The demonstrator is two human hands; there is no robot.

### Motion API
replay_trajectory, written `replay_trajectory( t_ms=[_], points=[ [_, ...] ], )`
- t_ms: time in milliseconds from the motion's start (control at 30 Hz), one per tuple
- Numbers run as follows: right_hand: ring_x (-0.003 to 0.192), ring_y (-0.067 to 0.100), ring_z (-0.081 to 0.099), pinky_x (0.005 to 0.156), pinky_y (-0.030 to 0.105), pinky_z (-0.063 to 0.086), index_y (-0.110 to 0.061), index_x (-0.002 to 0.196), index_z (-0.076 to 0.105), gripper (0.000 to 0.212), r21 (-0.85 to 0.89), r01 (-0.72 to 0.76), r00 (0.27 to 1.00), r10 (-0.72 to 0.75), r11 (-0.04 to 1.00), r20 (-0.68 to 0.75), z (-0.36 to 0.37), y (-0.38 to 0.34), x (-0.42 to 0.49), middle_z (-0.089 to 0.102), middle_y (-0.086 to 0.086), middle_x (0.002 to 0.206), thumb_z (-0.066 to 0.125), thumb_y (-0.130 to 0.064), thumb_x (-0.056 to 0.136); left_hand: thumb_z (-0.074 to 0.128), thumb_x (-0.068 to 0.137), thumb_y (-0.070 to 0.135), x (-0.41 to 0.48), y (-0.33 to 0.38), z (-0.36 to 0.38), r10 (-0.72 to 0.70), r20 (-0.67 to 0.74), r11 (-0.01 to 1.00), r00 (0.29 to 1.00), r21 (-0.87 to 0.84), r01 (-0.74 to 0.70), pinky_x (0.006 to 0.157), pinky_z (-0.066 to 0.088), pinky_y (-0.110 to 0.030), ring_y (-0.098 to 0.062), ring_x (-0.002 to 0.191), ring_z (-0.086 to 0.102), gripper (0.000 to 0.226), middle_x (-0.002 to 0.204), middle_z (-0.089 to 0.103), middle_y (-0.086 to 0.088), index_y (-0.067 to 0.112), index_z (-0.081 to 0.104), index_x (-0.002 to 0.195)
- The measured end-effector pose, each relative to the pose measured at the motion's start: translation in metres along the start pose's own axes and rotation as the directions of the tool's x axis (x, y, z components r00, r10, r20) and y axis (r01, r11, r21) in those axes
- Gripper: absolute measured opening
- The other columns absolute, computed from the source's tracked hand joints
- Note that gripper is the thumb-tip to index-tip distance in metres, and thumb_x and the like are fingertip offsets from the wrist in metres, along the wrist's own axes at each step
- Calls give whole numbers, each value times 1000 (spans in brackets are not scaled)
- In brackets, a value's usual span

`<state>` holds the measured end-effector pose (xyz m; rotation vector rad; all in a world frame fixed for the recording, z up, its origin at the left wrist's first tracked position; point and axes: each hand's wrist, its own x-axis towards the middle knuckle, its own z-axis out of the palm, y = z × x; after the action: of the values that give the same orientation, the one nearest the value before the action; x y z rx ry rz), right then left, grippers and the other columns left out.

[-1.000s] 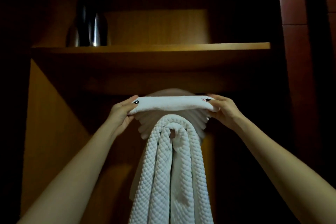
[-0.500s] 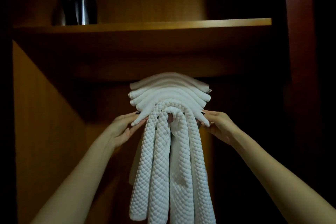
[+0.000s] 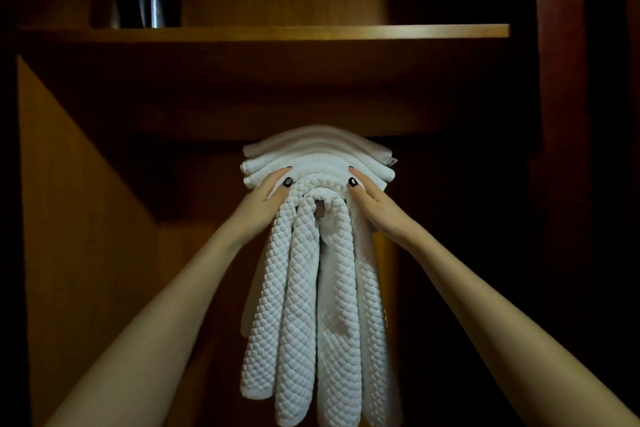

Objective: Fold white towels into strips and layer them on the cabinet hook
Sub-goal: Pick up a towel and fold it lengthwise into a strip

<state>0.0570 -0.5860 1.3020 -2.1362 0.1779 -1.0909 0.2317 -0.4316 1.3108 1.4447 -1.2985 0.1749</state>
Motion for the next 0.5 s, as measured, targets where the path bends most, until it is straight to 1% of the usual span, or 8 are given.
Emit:
replay_trajectory(
  t_ms=[67,133,167,200,333,367,467,500],
  points=[
    [129,5,46,106,35,42,-39,140,42,51,-13,14,1000,-14,1000,1,0,2,1,48,-17,141,36,-64,95,45,100,46,4,0,0,-9,-36,1000,999,22,9,84,34,-5,0,123,45,38,129,49,19,34,52,135],
    [99,-7,58,77,22,49,-44,127,47,55,-78,-23,999,24,997,20,-2,-5,0,59,-25,112,36,-77,85,50,97,47,8,2,-4,3,-65,993,998,120,4,83,34,-9,0,118,47,39,125,53,19,30,58,132],
    [87,-9,57,67,17,44,-43,122,49,52,-124,-16,1000,18,992,14,-3,-8,2,59,-26,100,37,-76,85,52,97,44,11,4,-5,22,-67,987,998,160,-11,82,34,-8,-1,115,49,37,122,56,18,28,60,129],
    [83,-7,58,65,17,42,-38,117,53,46,-169,6,1000,-6,986,-1,-4,-10,6,60,-24,96,39,-71,89,54,97,39,13,6,-6,54,-60,980,997,196,-42,81,34,-5,-1,113,50,34,121,57,16,24,61,127],
    [85,15,64,75,33,46,-1,101,65,47,-214,106,993,-115,971,-29,-11,-17,21,70,11,99,48,-44,100,61,95,19,20,18,-6,186,-59,958,981,231,-168,79,31,5,-6,110,52,27,116,59,8,9,65,121],
    [86,14,63,78,35,47,2,99,65,44,-208,127,990,-137,970,-36,-13,-16,24,70,11,99,51,-39,99,62,94,18,20,20,-5,196,-85,958,977,227,-173,75,33,4,-7,104,56,24,111,63,6,9,68,116],
    [109,-6,53,94,14,40,-16,112,71,24,-204,156,985,-169,967,-48,-14,-19,29,61,-16,114,58,-29,97,64,93,13,24,28,-6,251,-160,949,955,236,-210,68,38,-3,-10,91,60,17,99,70,-1,6,72,105],
    [109,-11,53,94,9,40,-21,113,71,22,-199,177,981,-189,964,-42,-12,-21,31,61,-21,113,58,-28,97,64,93,12,26,32,-7,262,-162,948,951,228,-222,68,39,-6,-10,88,60,15,96,70,-1,7,73,103]
  ],
)
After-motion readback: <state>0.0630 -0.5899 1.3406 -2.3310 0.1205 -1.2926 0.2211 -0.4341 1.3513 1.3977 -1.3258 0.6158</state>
